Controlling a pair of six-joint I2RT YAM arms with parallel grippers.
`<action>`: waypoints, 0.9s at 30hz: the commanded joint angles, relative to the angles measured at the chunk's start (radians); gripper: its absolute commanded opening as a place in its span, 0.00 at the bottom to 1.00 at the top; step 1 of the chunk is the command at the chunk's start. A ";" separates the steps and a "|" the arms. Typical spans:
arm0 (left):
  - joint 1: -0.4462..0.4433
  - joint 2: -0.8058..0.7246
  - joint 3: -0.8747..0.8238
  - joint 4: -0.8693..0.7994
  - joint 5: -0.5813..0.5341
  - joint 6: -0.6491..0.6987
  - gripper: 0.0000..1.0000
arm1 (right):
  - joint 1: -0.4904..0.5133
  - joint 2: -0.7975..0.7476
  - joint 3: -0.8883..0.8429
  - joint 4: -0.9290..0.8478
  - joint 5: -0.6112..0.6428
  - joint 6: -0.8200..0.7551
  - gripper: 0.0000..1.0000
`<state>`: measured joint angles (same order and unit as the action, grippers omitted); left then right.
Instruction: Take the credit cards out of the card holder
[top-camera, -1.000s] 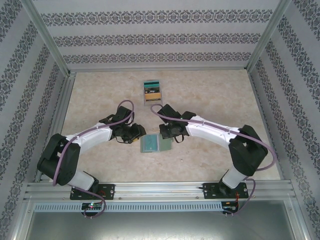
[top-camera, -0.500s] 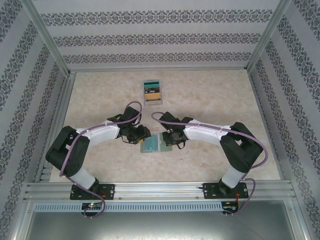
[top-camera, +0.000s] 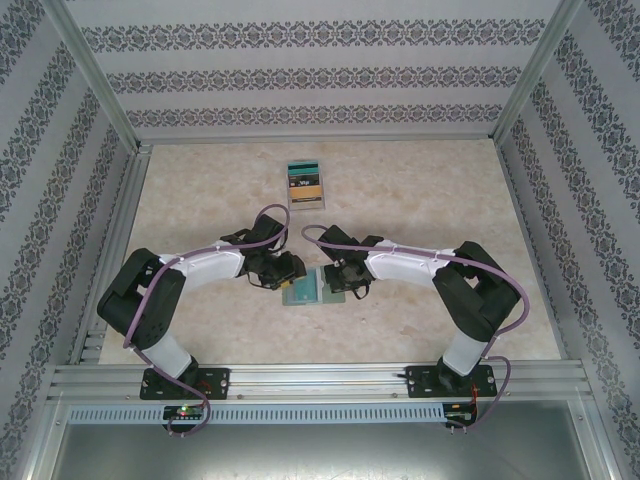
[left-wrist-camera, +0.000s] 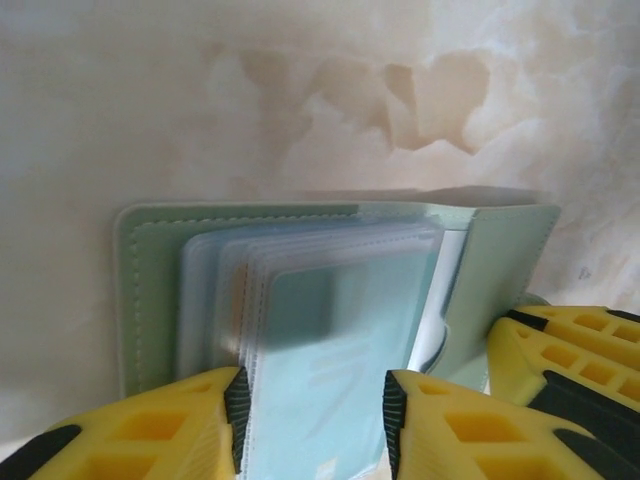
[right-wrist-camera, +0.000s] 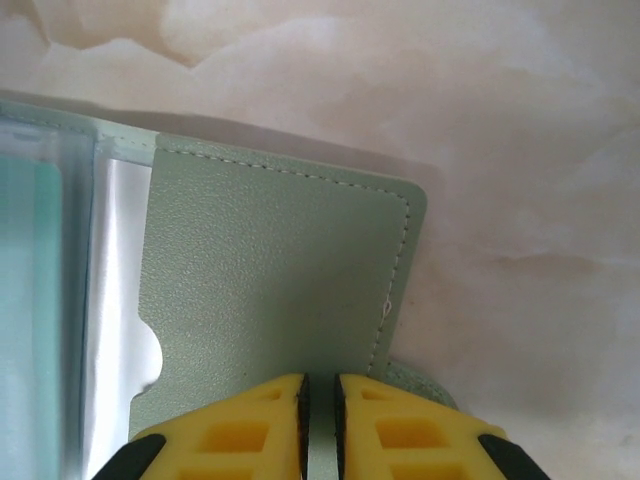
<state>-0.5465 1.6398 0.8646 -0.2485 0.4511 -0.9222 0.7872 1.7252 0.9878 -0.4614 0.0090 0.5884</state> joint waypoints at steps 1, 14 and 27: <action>-0.021 0.017 0.004 0.081 0.055 0.007 0.45 | -0.006 0.022 -0.024 0.018 -0.021 0.027 0.19; -0.022 0.001 0.016 0.044 0.032 0.020 0.48 | -0.005 0.011 -0.029 0.015 -0.021 0.031 0.20; -0.023 -0.046 0.028 -0.094 -0.055 0.054 0.49 | -0.007 -0.082 -0.001 -0.063 0.044 0.030 0.27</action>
<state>-0.5568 1.5707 0.8745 -0.2893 0.4103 -0.8921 0.7872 1.6749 0.9813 -0.4831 0.0166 0.6041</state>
